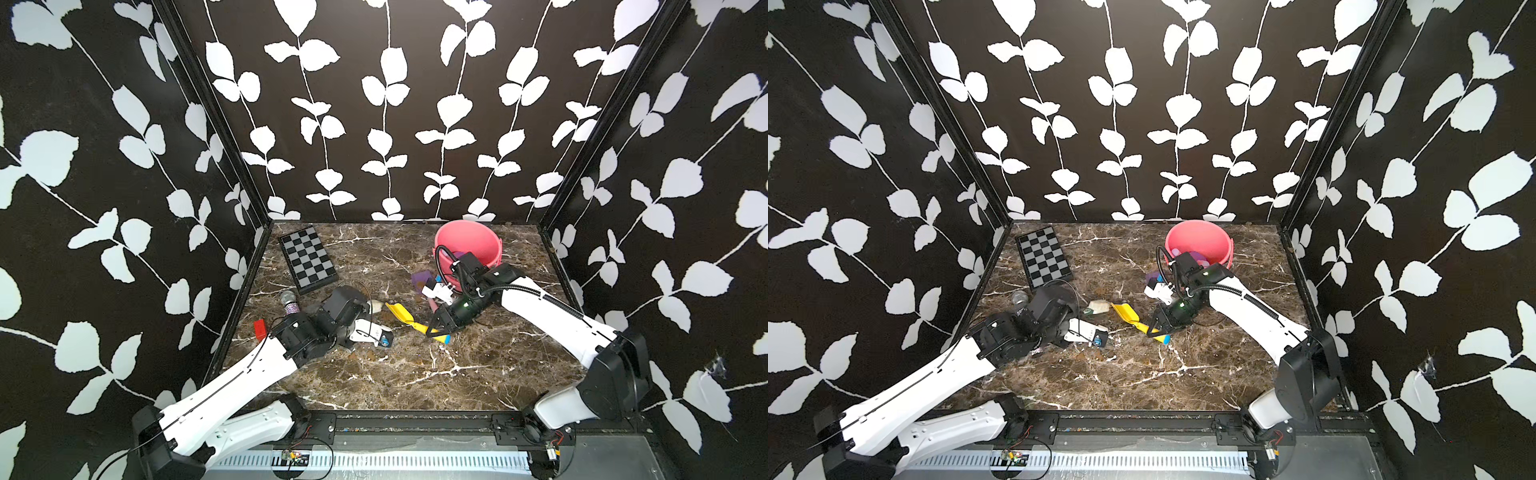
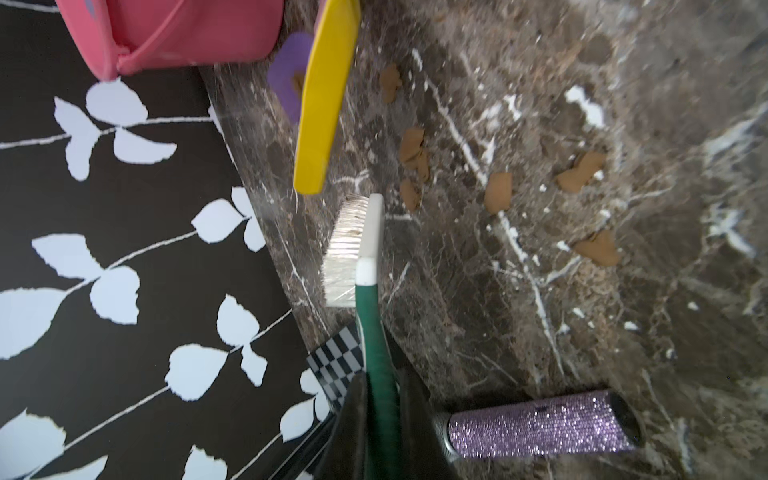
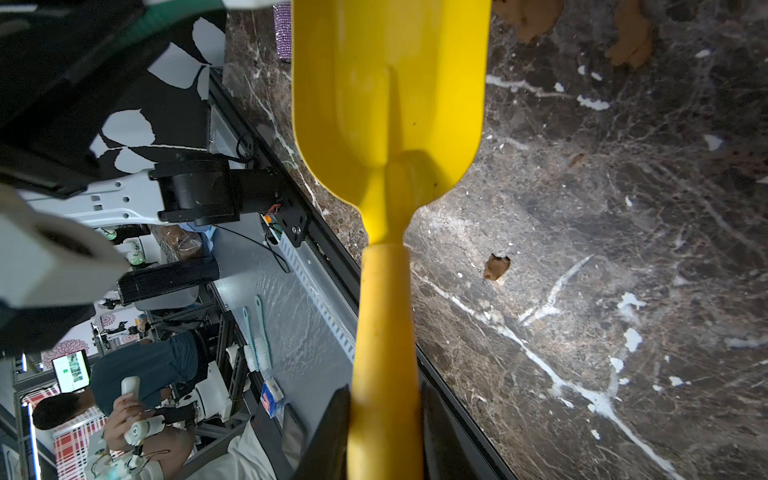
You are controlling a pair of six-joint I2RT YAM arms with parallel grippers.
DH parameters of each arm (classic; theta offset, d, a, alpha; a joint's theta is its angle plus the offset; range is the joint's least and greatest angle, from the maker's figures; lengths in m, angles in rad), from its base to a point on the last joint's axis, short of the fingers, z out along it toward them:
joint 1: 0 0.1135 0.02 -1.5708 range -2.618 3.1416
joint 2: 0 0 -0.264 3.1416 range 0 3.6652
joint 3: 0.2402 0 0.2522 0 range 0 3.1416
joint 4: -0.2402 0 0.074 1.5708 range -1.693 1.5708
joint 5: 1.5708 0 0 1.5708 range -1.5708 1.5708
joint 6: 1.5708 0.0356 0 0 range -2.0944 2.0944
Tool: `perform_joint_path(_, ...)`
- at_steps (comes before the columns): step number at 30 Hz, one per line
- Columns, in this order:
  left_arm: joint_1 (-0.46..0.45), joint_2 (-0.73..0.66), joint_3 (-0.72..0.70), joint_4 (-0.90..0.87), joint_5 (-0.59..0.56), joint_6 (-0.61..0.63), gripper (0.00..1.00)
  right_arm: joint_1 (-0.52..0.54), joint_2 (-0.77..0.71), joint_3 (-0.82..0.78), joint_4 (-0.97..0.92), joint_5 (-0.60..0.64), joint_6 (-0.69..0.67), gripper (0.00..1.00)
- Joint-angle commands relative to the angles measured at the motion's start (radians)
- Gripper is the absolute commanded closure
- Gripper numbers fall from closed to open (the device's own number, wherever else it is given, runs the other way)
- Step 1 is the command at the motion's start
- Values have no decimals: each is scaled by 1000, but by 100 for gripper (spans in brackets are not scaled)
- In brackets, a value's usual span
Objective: Brush the soil off the hand trowel and place it into the bucket
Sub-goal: Brush off the soil from the hand trowel, then place the hand trowel in the bucket.
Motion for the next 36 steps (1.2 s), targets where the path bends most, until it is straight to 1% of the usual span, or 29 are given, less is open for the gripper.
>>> perform_joint_path(1, 28, -25, 7, 19, -82, -22, 100, -10, -55, 5, 13, -46, -1, 100)
perform_joint_path(3, 32, -25, 26, 22, -87, -103, 100, -26, -73, 24, 16, -44, 12, 100)
perform_joint_path(6, 35, -34, 48, 60, -74, -269, 100, -56, -101, 61, 18, -30, 33, 100)
perform_joint_path(9, 36, -51, 57, 112, -37, -440, 100, -95, -131, 130, 29, -7, 60, 100)
perform_joint_path(14, 45, -35, 102, 130, 34, -708, 100, -167, -143, 260, 10, 53, 75, 100)
perform_joint_path(20, 57, -12, 95, 163, 113, -930, 100, -256, -131, 415, -12, 170, 73, 100)
perform_joint_path(24, 64, 15, 113, 149, 187, -1035, 100, -294, -98, 511, -81, 338, 15, 100)
perform_joint_path(29, 78, 59, 142, 119, 245, -1116, 100, -313, -38, 599, -175, 614, -81, 100)
perform_joint_path(33, 90, 75, 141, 118, 261, -1146, 100, -322, -3, 615, -199, 753, -124, 100)
perform_joint_path(36, 93, 71, 134, 121, 250, -1147, 100, -325, 44, 652, -239, 809, -154, 100)
